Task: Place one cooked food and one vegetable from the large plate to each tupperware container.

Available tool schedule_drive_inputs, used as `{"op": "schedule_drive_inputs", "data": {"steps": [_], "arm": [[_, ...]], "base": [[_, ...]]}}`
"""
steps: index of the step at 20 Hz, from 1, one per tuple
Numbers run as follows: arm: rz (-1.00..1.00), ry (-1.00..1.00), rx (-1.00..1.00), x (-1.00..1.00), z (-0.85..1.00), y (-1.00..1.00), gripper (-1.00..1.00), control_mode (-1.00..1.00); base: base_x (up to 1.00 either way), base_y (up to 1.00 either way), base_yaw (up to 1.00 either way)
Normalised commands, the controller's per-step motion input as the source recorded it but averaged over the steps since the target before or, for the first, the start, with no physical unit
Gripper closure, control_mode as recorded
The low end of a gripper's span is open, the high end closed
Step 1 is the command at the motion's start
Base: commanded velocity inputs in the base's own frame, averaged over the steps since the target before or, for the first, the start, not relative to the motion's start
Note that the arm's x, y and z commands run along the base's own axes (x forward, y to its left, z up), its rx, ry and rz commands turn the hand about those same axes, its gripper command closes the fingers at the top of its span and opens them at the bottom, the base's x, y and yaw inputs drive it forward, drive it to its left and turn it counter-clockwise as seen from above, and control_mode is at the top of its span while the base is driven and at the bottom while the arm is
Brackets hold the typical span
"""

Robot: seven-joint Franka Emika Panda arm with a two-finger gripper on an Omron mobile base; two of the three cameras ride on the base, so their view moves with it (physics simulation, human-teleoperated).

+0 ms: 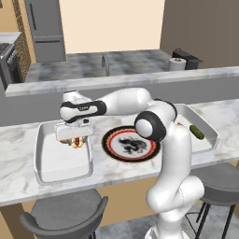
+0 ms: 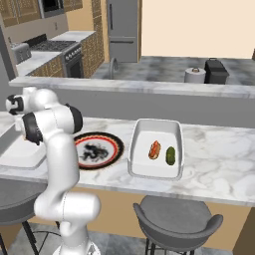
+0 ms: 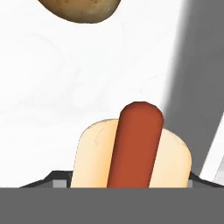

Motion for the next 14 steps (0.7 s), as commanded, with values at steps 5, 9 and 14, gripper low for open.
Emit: {"op": "schedule_drive_inputs", "data": {"steps": [5, 9, 14], "arm": [[0.03, -0.11, -0.08, 0.00, -0.22, 0.11, 1.00, -1.00], [0.00, 0.00, 0.00, 0.00, -0.27, 0.13, 1.00, -1.00], [0.00, 0.00, 0.01, 0.00, -0.53, 0.00, 1.00, -1.00]], "base": [[0.00, 0.00, 0.00], [0.00, 0.00, 0.00], [0.00, 0.00, 0.00]]}}
